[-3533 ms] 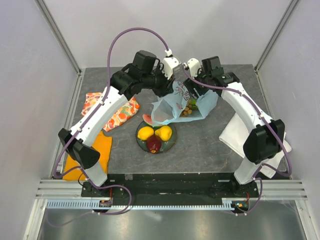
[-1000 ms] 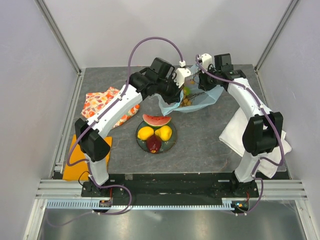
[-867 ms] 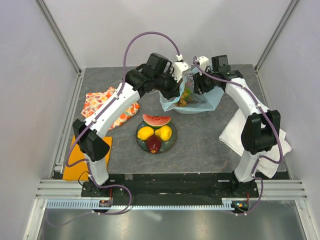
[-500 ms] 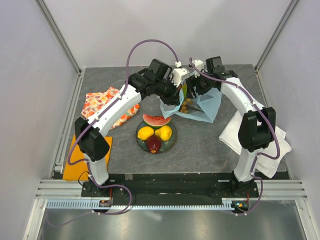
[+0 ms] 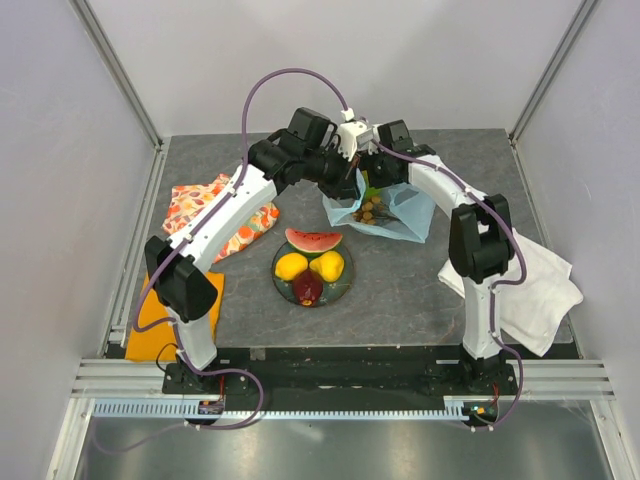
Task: Take the fake fruits out of the plastic bag
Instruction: Take out the fake fruit from the plastic bag.
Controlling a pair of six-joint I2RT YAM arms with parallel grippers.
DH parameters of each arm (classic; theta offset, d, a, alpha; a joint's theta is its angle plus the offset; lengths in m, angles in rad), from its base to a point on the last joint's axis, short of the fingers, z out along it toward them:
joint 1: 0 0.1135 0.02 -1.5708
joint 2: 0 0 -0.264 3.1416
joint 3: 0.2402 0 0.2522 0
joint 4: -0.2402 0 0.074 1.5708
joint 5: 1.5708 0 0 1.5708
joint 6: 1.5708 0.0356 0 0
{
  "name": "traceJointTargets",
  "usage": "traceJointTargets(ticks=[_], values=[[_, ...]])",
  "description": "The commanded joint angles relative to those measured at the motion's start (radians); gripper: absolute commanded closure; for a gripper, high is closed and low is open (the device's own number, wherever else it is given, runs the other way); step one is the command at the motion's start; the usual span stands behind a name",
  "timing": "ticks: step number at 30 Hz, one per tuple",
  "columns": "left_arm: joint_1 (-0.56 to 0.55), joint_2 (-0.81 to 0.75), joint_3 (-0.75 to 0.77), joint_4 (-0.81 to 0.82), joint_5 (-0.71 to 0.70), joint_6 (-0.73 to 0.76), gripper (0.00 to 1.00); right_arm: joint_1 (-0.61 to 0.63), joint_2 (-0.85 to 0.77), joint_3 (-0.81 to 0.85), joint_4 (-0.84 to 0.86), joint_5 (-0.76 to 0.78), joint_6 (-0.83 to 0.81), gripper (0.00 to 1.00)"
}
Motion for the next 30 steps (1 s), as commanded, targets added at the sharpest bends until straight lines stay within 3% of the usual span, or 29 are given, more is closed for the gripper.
traceJointTargets(ticks=[1,6,18,20,25,27,30], values=[[0.004,-0.050,0.004,0.033,0.039,-0.029,0.99,-0.004,0.047,0.076,0.032,0.124,0.118,0.02],[0.004,-0.049,-0.004,0.031,0.050,-0.028,0.99,-0.005,0.122,0.113,0.044,0.104,0.152,0.02],[0.004,-0.058,-0.039,0.031,0.047,-0.025,0.98,-0.004,0.214,0.147,0.052,0.230,0.157,0.04],[0.004,-0.055,-0.034,0.033,0.044,-0.023,0.98,-0.007,0.215,0.150,0.064,0.222,0.134,0.16],[0.006,-0.049,-0.021,0.031,0.032,-0.016,0.98,-0.007,0.240,0.147,0.058,0.230,0.094,0.31],[0.006,-0.047,-0.019,0.030,0.021,-0.011,0.98,-0.007,0.217,0.131,0.058,0.219,0.077,0.44],[0.009,-0.043,-0.016,0.031,0.021,-0.011,0.98,-0.008,0.176,0.102,0.058,0.207,0.062,0.46]])
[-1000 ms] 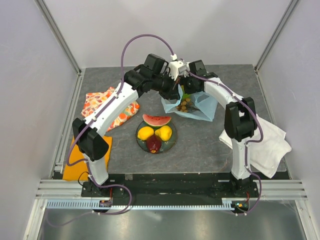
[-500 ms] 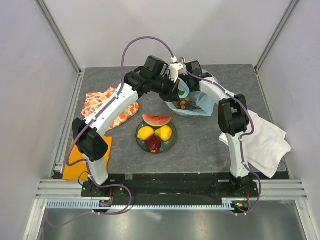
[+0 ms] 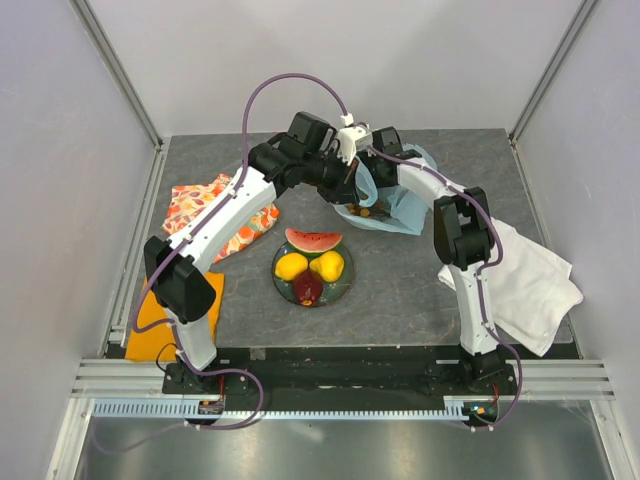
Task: Take the fake fruits out of the plastic bag
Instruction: Take out the fake fruit from the plastic bag.
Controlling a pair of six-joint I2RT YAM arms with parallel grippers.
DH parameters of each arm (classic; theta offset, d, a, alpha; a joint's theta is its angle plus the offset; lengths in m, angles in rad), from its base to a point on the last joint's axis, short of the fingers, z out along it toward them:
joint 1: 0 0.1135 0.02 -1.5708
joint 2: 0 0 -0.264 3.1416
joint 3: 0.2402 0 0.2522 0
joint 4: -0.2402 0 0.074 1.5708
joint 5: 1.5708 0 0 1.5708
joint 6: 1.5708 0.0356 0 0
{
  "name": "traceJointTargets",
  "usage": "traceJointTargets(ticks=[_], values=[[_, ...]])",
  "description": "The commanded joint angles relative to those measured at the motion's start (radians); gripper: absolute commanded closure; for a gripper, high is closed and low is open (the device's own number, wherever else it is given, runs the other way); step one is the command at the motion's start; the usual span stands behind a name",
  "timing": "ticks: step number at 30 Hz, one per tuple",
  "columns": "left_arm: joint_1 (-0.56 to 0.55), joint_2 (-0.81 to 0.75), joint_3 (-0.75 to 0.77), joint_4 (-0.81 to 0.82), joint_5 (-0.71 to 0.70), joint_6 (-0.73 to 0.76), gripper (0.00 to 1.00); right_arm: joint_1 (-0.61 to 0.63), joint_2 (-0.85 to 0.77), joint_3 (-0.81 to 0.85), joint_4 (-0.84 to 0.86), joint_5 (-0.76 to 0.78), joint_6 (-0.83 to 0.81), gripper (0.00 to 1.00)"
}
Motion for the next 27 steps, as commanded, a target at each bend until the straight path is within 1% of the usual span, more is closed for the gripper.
traceJointTargets(ticks=[1,2,3,5,6,7,10,11,14,16,18,21,24,27], values=[[0.007,-0.026,0.030,0.024,-0.001,-0.010,0.99,-0.006,-0.056,-0.041,-0.016,-0.005,-0.047,0.49],[0.007,-0.020,0.037,0.024,-0.001,-0.010,0.98,-0.011,-0.062,-0.044,-0.016,-0.005,-0.053,0.52],[0.007,-0.018,0.040,0.025,-0.001,-0.012,0.98,-0.020,-0.064,-0.047,-0.017,-0.005,-0.056,0.61],[0.009,-0.007,0.056,0.027,-0.003,-0.010,0.98,-0.028,-0.076,-0.046,-0.022,-0.040,-0.077,0.71],[0.007,-0.003,0.063,0.027,-0.004,-0.009,0.98,-0.032,-0.087,-0.044,-0.032,-0.046,-0.082,0.88],[0.013,0.003,0.069,0.027,-0.009,-0.009,0.98,-0.033,-0.101,-0.044,-0.039,-0.054,-0.094,1.00],[0.032,0.014,0.090,0.028,-0.015,-0.012,0.98,-0.040,-0.190,-0.069,-0.065,-0.109,-0.119,1.00],[0.038,0.023,0.101,0.030,-0.015,-0.015,0.98,-0.040,-0.245,-0.081,-0.068,-0.139,-0.134,1.00],[0.064,0.043,0.130,0.037,-0.014,-0.018,0.98,-0.045,-0.332,-0.098,-0.123,-0.193,-0.160,1.00],[0.078,0.051,0.159,0.039,-0.012,-0.016,0.98,-0.049,-0.378,-0.135,-0.149,-0.285,-0.163,1.00],[0.085,0.059,0.178,0.044,-0.020,-0.010,0.98,-0.049,-0.428,-0.153,-0.192,-0.346,-0.212,1.00],[0.096,0.062,0.207,0.048,-0.043,-0.003,0.98,-0.049,-0.464,-0.167,-0.281,-0.380,-0.266,1.00],[0.101,0.056,0.213,0.050,-0.063,0.005,0.98,-0.052,-0.533,-0.218,-0.316,-0.394,-0.288,1.00],[0.101,0.036,0.199,0.047,-0.069,0.016,0.98,-0.054,-0.625,-0.303,-0.322,-0.382,-0.303,1.00]])
